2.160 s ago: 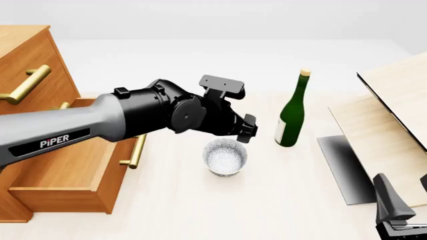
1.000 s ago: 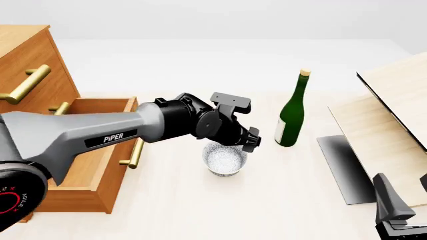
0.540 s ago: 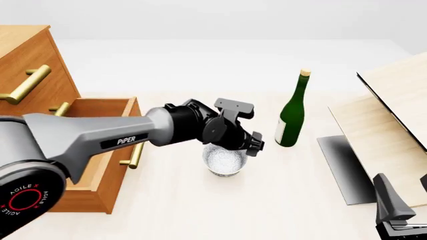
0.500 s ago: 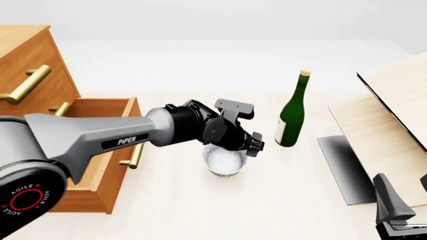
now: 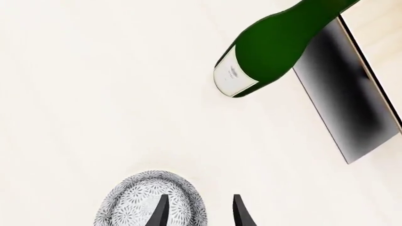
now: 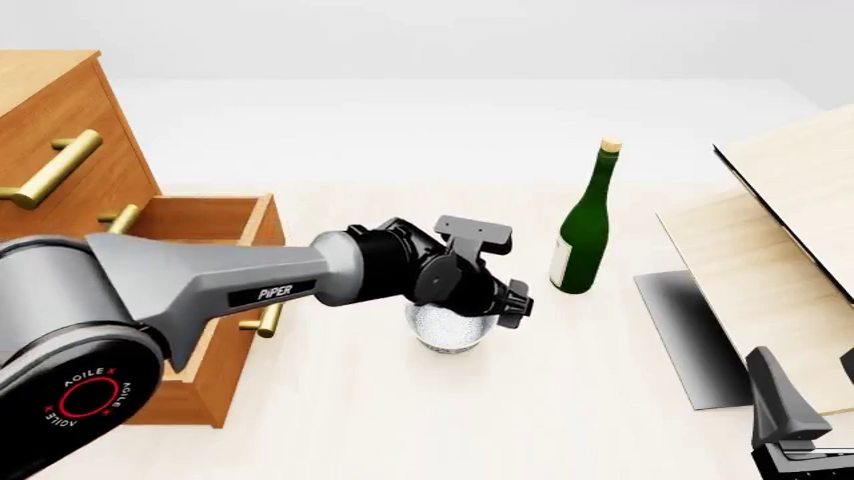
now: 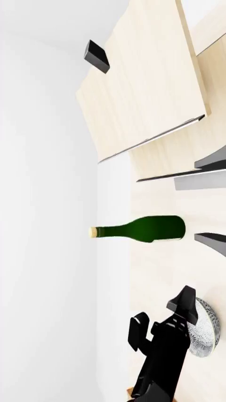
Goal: Put the bowl in the bottom drawer of the cabinet.
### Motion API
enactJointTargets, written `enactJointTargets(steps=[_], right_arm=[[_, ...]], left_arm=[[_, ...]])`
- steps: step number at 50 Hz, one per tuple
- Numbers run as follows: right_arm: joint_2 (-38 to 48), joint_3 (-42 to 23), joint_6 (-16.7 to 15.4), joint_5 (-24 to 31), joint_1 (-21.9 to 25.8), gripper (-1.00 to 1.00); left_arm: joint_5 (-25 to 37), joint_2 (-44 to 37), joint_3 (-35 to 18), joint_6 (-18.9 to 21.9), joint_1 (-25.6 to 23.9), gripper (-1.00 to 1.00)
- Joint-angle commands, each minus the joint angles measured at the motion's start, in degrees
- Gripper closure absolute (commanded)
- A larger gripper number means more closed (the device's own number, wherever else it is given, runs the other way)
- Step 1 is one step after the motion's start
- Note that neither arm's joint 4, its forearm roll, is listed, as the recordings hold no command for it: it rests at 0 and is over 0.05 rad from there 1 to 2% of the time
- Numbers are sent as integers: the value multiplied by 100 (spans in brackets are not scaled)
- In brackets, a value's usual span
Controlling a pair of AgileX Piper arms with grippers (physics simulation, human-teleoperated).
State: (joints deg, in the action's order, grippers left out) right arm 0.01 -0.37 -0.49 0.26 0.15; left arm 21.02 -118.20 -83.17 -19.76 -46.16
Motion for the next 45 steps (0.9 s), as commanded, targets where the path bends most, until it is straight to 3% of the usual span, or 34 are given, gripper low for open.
enactJointTargets(steps=[1,45], right_arm=[[0,0,0,0,1,-100],[0,0,1,1,-1,-100]], left_arm=[[-119,-58,89,-107,-39,-100],[-630,-260,460,-466,-60,-100]])
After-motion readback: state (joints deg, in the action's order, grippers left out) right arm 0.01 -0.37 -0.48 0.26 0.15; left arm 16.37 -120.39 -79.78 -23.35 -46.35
